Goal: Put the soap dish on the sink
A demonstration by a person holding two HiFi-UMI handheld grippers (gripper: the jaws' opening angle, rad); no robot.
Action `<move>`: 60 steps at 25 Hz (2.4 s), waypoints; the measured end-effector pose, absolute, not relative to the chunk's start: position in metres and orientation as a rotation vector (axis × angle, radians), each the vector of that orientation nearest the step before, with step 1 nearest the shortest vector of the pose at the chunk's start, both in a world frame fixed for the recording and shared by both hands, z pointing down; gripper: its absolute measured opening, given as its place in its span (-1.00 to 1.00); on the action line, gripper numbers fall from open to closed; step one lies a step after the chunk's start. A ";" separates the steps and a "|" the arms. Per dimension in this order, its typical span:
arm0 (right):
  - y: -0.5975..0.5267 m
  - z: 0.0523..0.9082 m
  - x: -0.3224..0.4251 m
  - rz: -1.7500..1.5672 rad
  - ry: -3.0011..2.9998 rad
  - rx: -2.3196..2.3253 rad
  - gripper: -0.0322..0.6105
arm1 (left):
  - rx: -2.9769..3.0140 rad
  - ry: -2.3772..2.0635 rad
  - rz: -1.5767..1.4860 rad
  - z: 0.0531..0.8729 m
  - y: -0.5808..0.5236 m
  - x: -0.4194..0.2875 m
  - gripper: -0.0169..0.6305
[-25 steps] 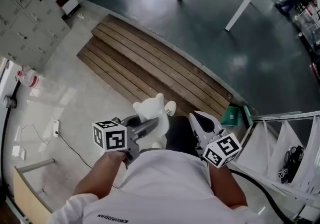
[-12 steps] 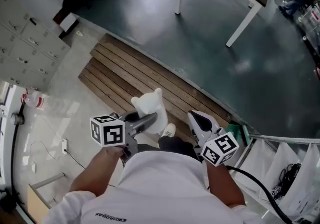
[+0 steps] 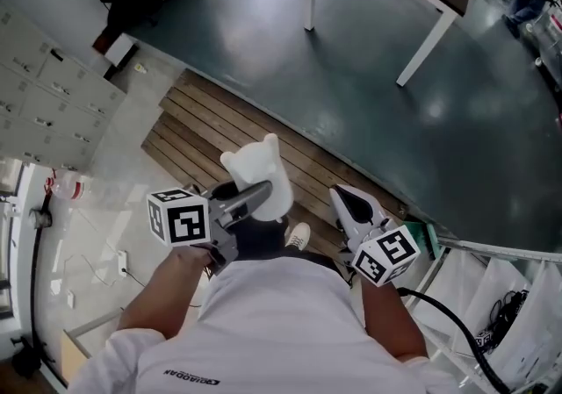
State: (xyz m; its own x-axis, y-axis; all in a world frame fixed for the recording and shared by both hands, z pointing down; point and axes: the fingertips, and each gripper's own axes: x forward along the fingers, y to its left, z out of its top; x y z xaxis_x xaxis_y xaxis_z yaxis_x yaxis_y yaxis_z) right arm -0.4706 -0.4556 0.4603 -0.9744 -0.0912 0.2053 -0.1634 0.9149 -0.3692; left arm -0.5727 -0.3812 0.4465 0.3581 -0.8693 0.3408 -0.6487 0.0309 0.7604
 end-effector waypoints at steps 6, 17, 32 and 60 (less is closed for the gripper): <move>-0.483 0.473 -0.487 0.598 -2.851 0.224 -0.89 | 1.634 -1.344 -0.283 0.473 -0.403 -0.599 -0.45; -0.578 0.476 -0.560 0.562 -2.758 0.216 -0.89 | 1.636 -1.281 -0.371 0.478 -0.515 -0.672 -0.45; -0.682 0.357 -0.657 0.440 -2.792 0.300 -0.89 | 1.737 -1.247 -0.378 0.385 -0.605 -0.770 -0.45; -0.821 0.387 -0.790 0.548 -2.767 0.285 -0.89 | 1.664 -1.180 -0.392 0.403 -0.739 -0.880 -0.45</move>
